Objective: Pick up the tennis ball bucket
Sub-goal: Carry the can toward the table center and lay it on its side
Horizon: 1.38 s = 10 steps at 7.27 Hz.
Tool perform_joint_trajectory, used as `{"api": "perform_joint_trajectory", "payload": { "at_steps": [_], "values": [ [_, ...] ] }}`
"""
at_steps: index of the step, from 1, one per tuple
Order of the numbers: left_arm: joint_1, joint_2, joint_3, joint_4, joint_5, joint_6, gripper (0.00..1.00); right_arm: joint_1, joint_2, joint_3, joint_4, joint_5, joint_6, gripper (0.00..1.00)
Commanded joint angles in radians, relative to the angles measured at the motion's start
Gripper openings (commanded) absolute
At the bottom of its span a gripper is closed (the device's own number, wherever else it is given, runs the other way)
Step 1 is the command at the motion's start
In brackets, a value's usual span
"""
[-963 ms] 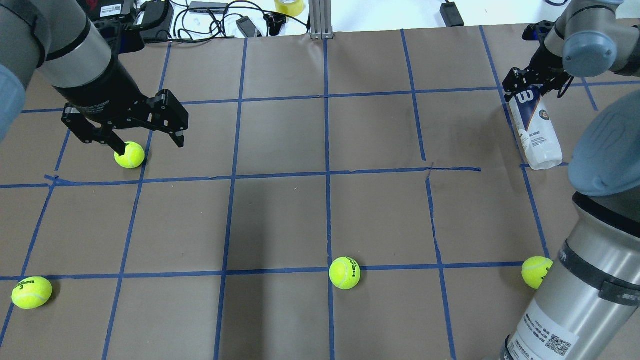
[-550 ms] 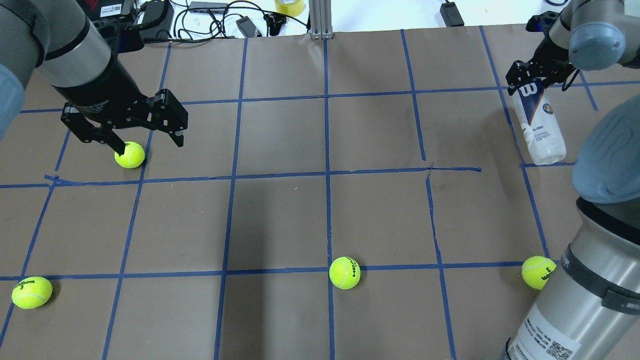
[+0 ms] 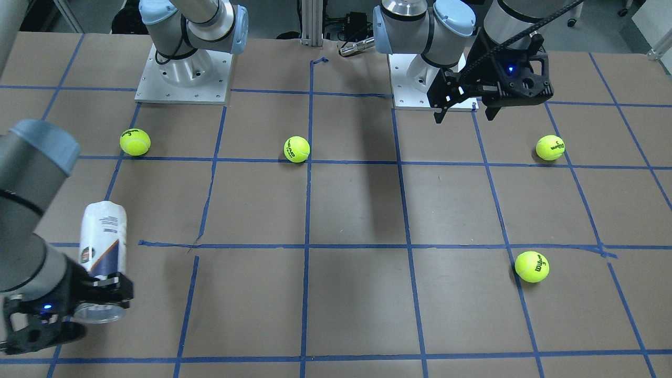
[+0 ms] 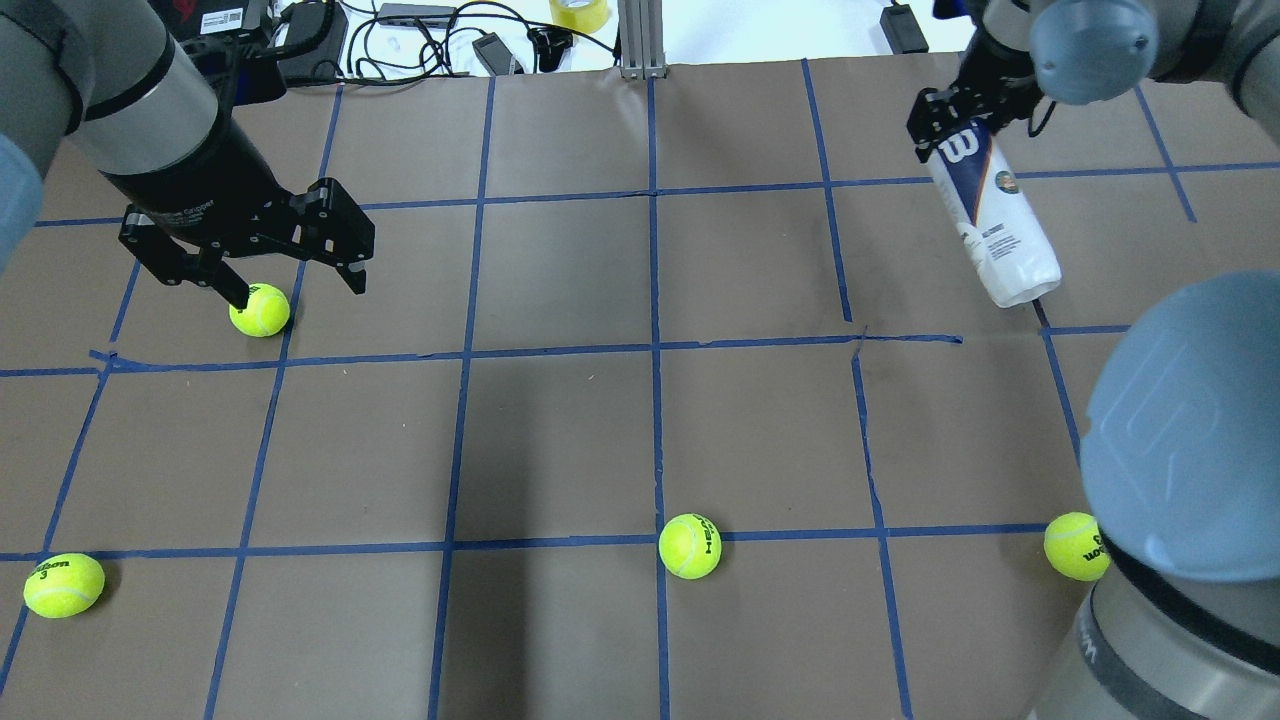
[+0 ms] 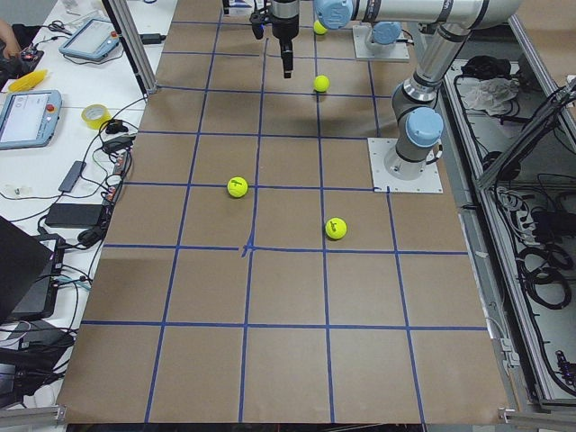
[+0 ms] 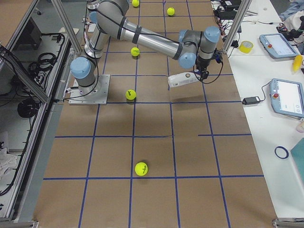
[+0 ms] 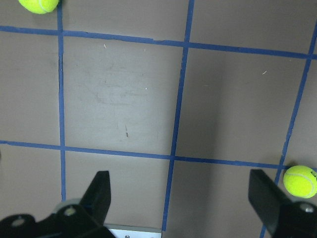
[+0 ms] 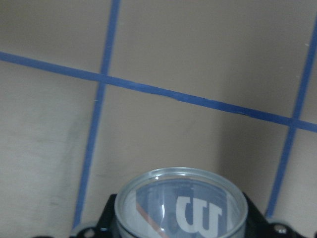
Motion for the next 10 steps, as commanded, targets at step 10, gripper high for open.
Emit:
{"api": "perform_joint_trajectory", "payload": {
  "at_steps": [10],
  "values": [
    [0.317, -0.013, 0.006, 0.012, -0.002, 0.422, 1.00, 0.617, 0.137, 0.050, -0.369, 0.001, -0.682, 0.35]
  ]
}}
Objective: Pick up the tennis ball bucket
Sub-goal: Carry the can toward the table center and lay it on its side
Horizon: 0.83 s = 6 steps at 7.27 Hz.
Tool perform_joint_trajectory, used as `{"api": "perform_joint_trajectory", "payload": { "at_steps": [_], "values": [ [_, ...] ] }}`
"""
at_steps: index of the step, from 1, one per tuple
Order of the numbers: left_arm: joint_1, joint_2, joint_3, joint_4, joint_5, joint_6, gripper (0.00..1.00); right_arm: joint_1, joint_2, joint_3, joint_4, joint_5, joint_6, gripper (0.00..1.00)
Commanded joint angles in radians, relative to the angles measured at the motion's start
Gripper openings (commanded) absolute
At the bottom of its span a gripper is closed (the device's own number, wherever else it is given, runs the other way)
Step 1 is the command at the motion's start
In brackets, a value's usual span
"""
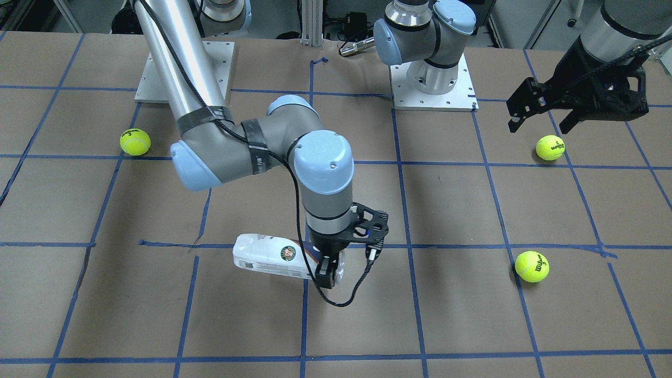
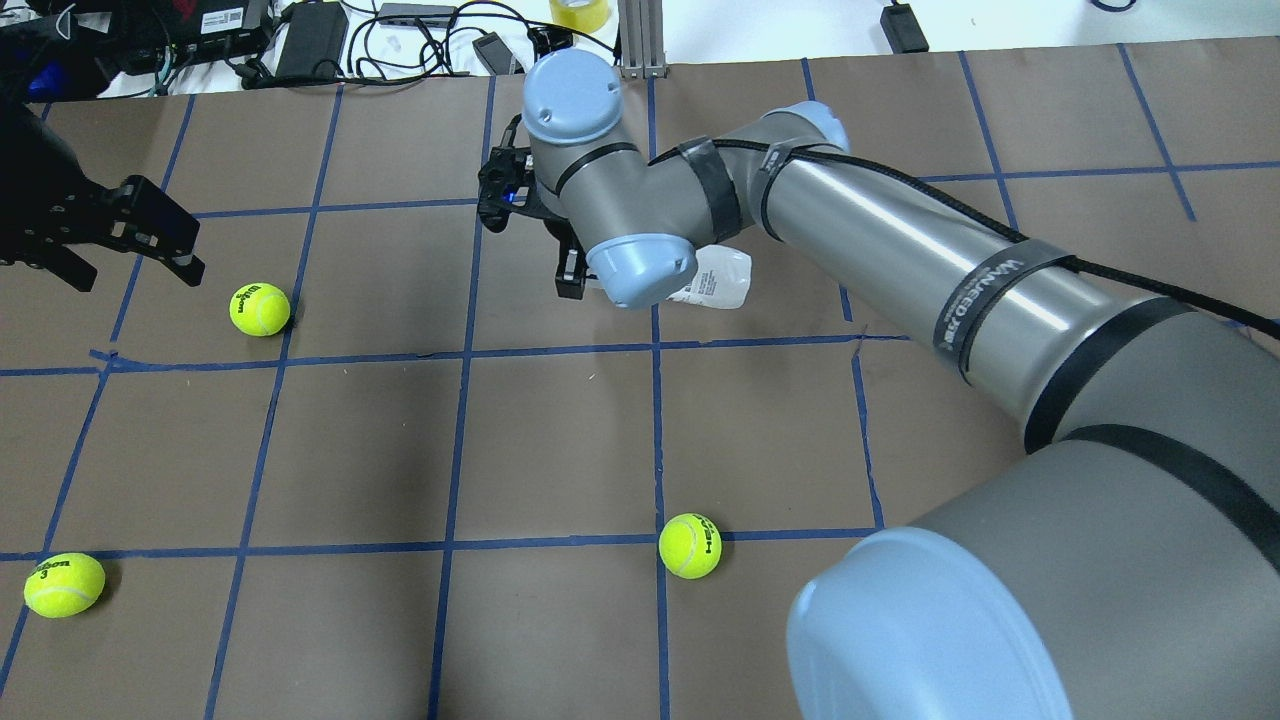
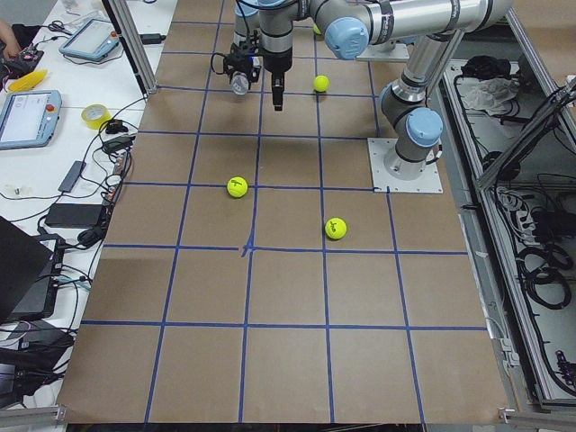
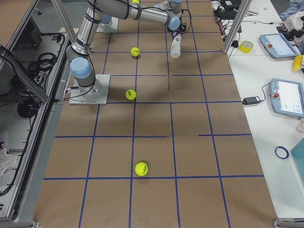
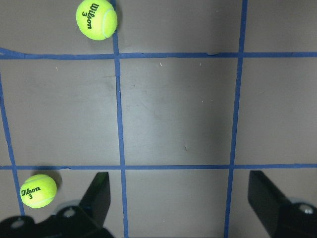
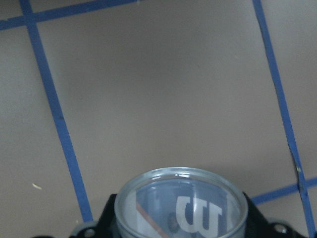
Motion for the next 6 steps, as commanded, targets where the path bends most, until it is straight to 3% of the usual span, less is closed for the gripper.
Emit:
{"api": "perform_joint_trajectory", "payload": {
  "at_steps": [1, 3, 4, 6],
  "values": [
    [0.015, -0.002, -0.001, 0.000, -0.005, 0.018, 1.00, 0.036, 0.016, 0.001, -0.020, -0.002, -0.135, 0.35],
    [0.015, -0.003, -0.003, -0.002, -0.003, 0.018, 1.00, 0.039, 0.021, 0.001, -0.011, -0.004, -0.129, 0.49],
    [0.015, -0.003, -0.003, -0.006, -0.003, 0.017, 1.00, 0.039, 0.027, 0.007, -0.008, 0.006, -0.138, 0.96],
    [0.015, -0.006, -0.001, -0.002, -0.005, 0.017, 1.00, 0.037, 0.027, 0.032, -0.014, -0.008, -0.138, 1.00]
  ]
}}
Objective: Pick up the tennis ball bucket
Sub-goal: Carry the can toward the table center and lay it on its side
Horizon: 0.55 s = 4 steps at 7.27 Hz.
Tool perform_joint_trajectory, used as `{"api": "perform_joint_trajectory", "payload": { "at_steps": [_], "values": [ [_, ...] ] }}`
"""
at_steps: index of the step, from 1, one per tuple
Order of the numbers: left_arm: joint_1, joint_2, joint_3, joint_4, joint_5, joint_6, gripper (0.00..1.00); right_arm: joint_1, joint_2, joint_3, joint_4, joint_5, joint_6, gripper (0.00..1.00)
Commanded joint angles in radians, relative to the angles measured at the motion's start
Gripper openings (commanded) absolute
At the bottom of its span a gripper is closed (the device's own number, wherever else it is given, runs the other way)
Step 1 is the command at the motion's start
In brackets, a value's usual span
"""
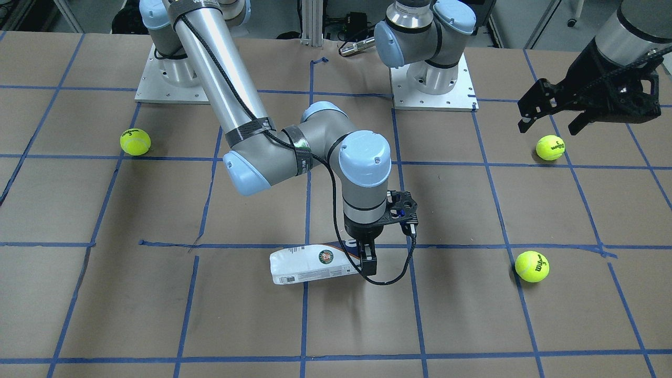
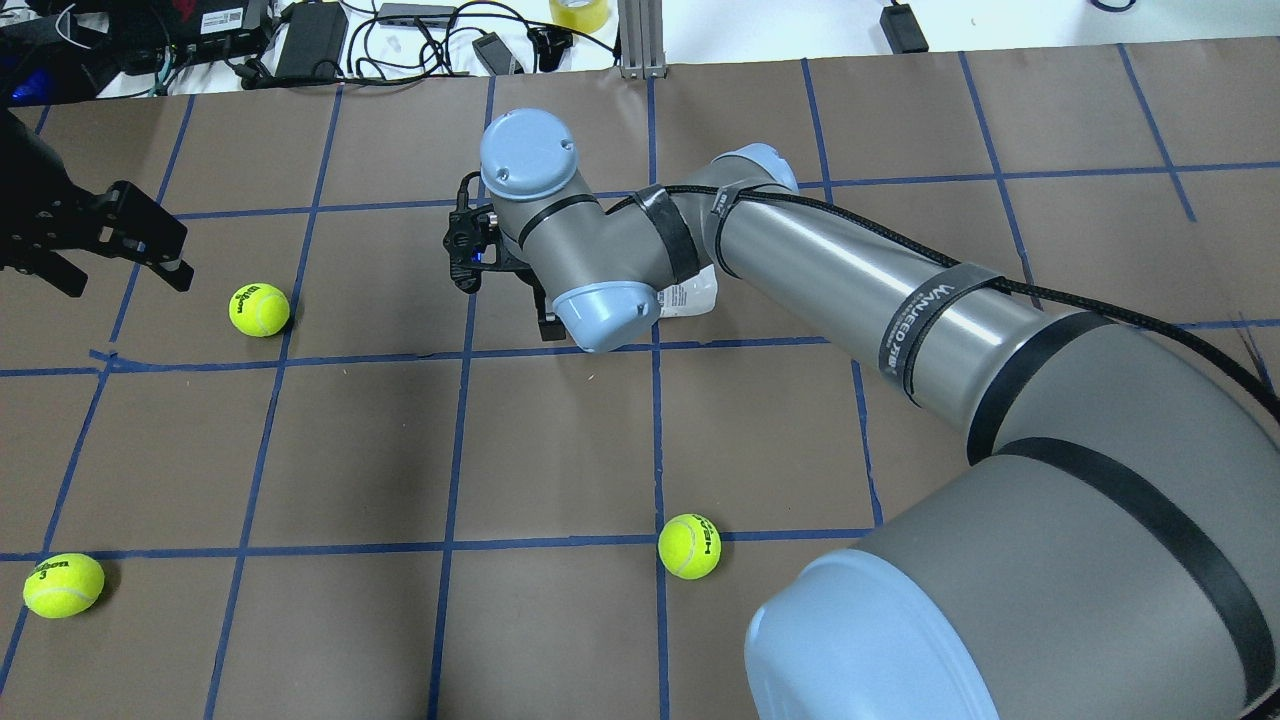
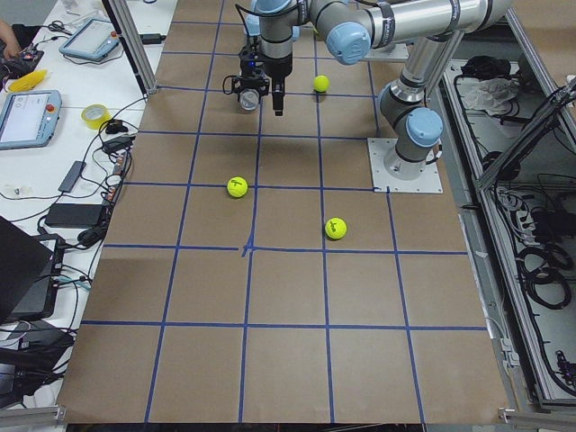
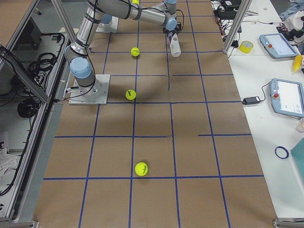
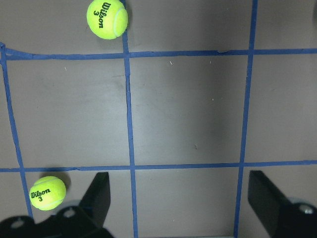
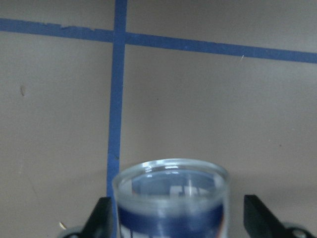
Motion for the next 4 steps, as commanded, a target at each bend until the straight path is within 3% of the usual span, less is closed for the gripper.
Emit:
{"api": "perform_joint_trajectory", "payload": {
  "at_steps": [1, 3, 4],
  "values": [
    [-0.001, -0.002, 0.001, 0.003, -0.001, -0.006, 1.00, -0.001, -0.012, 0.011, 0.002, -0.005, -0.001, 1.00],
    [-0.003, -0.005, 0.001, 0.003, -0.044, -0.015, 1.00, -0.029, -0.102, -0.009, 0.071, -0.004, 0.041, 1.00],
    [-0.010, -0.011, 0.001, 0.004, -0.053, -0.026, 1.00, -0.064, -0.177, 0.002, 0.185, -0.006, 0.074, 1.00]
  ]
}}
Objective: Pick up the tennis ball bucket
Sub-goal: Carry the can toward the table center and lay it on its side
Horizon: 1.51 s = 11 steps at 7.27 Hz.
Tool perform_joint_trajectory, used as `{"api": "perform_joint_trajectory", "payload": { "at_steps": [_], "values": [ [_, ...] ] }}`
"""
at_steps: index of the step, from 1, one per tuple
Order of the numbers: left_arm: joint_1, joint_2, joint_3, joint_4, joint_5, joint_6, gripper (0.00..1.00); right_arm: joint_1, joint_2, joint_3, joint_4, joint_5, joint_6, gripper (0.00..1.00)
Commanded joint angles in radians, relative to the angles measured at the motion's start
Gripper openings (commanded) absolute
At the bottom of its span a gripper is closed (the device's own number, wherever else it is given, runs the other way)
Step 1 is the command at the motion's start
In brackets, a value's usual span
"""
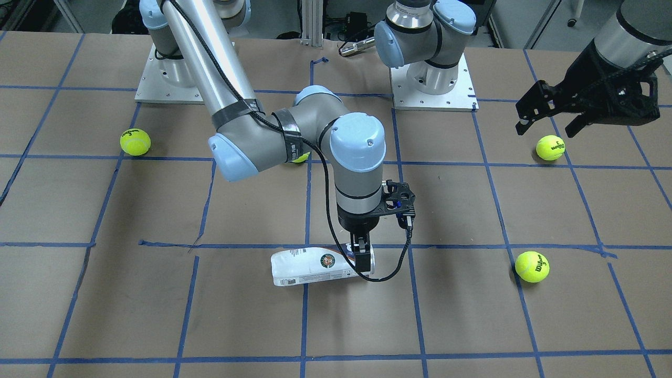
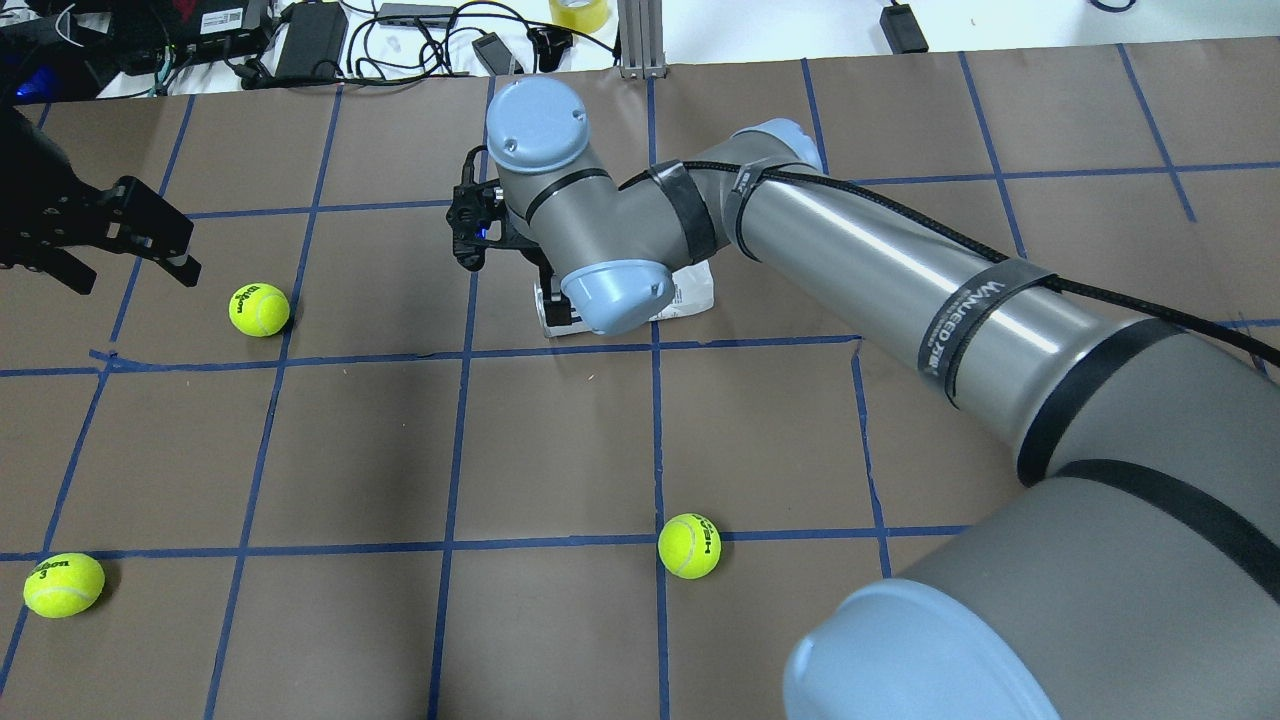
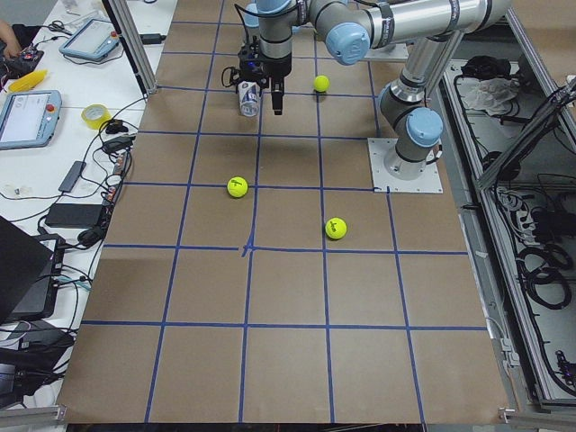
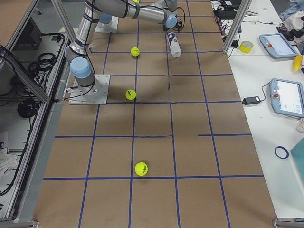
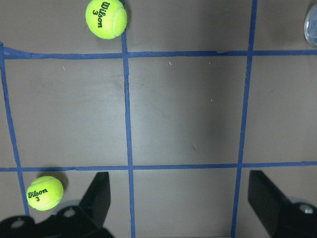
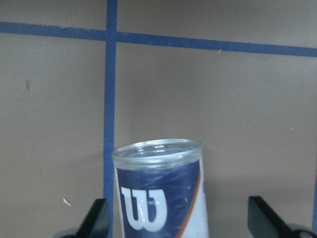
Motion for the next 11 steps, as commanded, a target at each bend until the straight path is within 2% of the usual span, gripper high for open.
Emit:
{"api": "perform_joint_trajectory", "payload": {
  "at_steps": [1, 3, 4, 5, 6, 7, 8, 10, 11],
  "values": [
    [-0.015, -0.008, -0.003, 0.004, -0.023, -0.100, 1.00, -0.102, -0.157, 0.013, 0.207, 0.006, 0.046, 1.00],
    [-0.032, -0.054, -0.009, 0.016, -0.219, -0.129, 1.00, -0.241, -0.327, 0.016, 0.402, 0.009, 0.084, 1.00],
    [-0.046, -0.080, -0.012, 0.067, -0.242, -0.180, 1.00, -0.283, -0.390, 0.016, 0.507, -0.005, 0.087, 1.00],
    [-0.105, -0.115, -0.012, 0.151, -0.239, -0.229, 1.00, -0.303, -0.447, 0.017, 0.549, -0.005, 0.113, 1.00],
    [-0.148, -0.160, -0.020, 0.212, -0.243, -0.241, 1.00, -0.314, -0.458, 0.019, 0.600, -0.005, 0.183, 1.00],
    [-0.152, -0.207, -0.031, 0.230, -0.356, -0.245, 1.00, -0.320, -0.469, 0.020, 0.657, -0.004, 0.220, 1.00],
    [-0.153, -0.246, -0.037, 0.246, -0.482, -0.254, 1.00, -0.320, -0.469, 0.025, 0.640, 0.013, 0.263, 1.00],
    [-0.167, -0.318, -0.095, 0.393, -0.492, -0.254, 1.00, -0.345, -0.481, 0.028, 0.637, 0.010, 0.381, 1.00],
    [-0.188, -0.350, -0.119, 0.468, -0.495, -0.258, 1.00, -0.371, -0.497, 0.030, 0.637, -0.005, 0.515, 1.00]
  ]
}}
